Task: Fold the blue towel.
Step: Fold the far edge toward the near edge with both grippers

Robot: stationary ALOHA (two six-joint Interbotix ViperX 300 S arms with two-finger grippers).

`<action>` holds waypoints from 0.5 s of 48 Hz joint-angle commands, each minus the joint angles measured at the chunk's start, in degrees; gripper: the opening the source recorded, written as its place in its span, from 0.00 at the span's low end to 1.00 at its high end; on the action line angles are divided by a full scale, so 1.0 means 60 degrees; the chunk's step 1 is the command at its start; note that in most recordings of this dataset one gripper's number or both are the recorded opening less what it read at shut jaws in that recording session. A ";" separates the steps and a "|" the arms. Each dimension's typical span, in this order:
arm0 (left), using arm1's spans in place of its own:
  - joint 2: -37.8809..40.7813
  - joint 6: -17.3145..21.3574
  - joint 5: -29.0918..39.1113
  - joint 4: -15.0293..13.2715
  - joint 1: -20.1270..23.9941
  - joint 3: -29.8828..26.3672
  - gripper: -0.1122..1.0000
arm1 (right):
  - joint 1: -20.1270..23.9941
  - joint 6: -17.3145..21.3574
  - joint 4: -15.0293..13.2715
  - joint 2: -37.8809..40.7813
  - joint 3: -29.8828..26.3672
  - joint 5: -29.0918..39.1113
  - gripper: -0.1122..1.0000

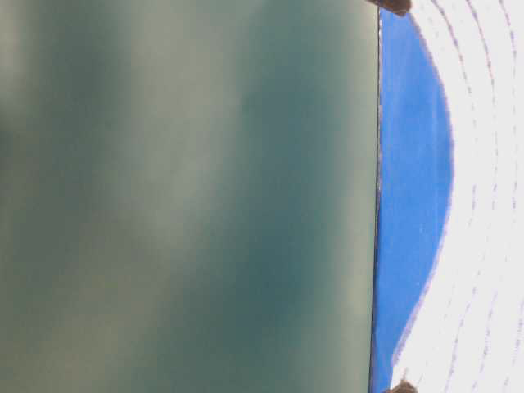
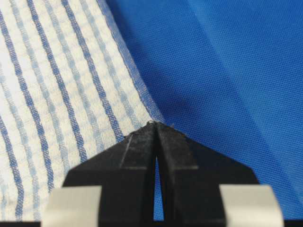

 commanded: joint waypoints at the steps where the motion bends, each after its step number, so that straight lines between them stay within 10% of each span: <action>1: -0.0146 -0.0029 -0.0044 0.0000 -0.0117 -0.0059 0.14 | -0.0015 0.0044 -0.0015 -0.0132 -0.0059 0.0000 0.09; 24: -0.0791 -0.1040 0.0513 -0.0015 -0.2446 0.0234 0.14 | 0.1729 0.0396 0.0586 -0.0996 0.0498 0.0337 0.09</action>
